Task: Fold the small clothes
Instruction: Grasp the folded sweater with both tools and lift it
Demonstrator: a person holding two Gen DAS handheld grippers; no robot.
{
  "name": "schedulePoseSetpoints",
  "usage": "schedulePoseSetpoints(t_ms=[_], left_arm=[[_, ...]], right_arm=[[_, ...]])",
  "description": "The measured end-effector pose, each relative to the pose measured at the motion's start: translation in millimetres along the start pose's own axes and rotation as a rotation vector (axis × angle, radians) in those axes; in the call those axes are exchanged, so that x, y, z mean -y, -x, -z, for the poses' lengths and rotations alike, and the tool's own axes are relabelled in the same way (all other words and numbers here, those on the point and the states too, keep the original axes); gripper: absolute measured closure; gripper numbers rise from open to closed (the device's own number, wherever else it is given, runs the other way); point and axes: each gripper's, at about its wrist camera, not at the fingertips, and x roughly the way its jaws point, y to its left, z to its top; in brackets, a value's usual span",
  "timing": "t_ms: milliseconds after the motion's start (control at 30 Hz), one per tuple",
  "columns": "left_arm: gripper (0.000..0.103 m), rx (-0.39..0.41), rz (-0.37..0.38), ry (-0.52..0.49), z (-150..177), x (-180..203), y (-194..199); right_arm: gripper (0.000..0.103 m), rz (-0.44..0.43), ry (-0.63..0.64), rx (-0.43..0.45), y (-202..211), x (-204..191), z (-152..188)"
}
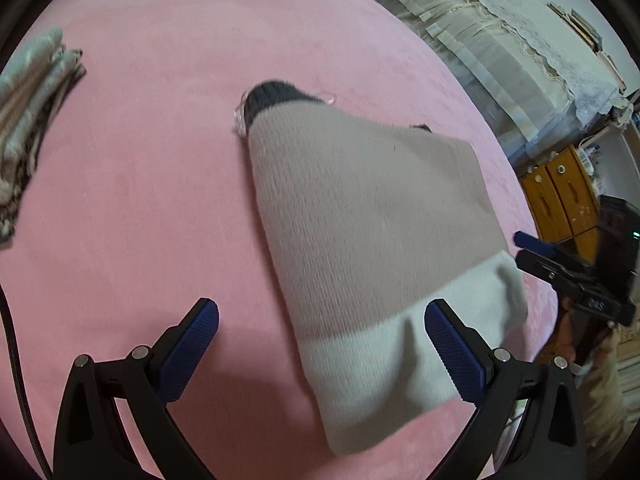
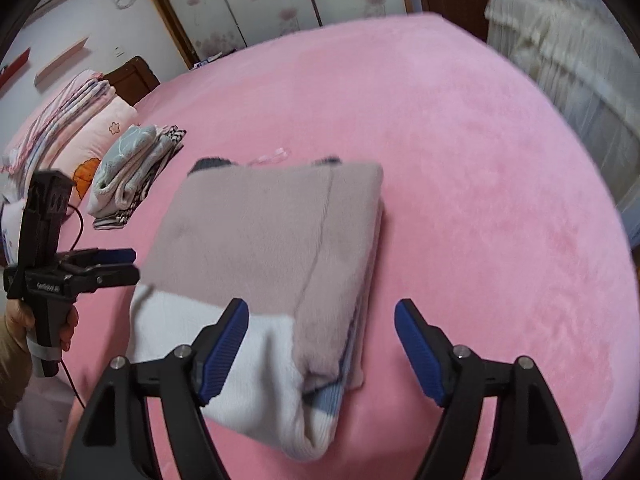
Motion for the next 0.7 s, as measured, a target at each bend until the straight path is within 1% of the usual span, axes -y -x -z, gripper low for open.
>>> schedulePoseSetpoints(t_ms=[100, 233, 400, 467, 567, 700], left_arm=[[0.001, 0.006, 0.025, 0.044, 4.7, -11.6, -4.6], [0.001, 0.026, 0.083, 0.096, 9.4, -21.7, -15.5], [0.001, -0.003, 0.119, 0.095, 9.9, -17.5, -36.8], [0.001, -0.003, 0.149, 0.108, 9.3, -18.0, -44.3], [0.001, 0.008, 0.192, 0.132, 7.4, -20.5, -51.9], [0.0, 0.014, 0.258, 0.163, 2.6, -23.5, -65.2]], right_arm=[[0.027, -0.055, -0.066, -0.027, -10.0, 13.4, 5.8], [0.027, -0.112, -0.12, -0.054, -23.8, 25.4, 11.7], [0.027, -0.214, -0.198, -0.083, -43.9, 39.2, 15.9], [0.027, -0.266, -0.225, -0.094, -54.2, 44.1, 17.7], [0.027, -0.316, -0.251, -0.105, -64.3, 48.5, 18.8], [0.027, -0.361, -0.238, -0.117, -74.8, 47.8, 15.9]])
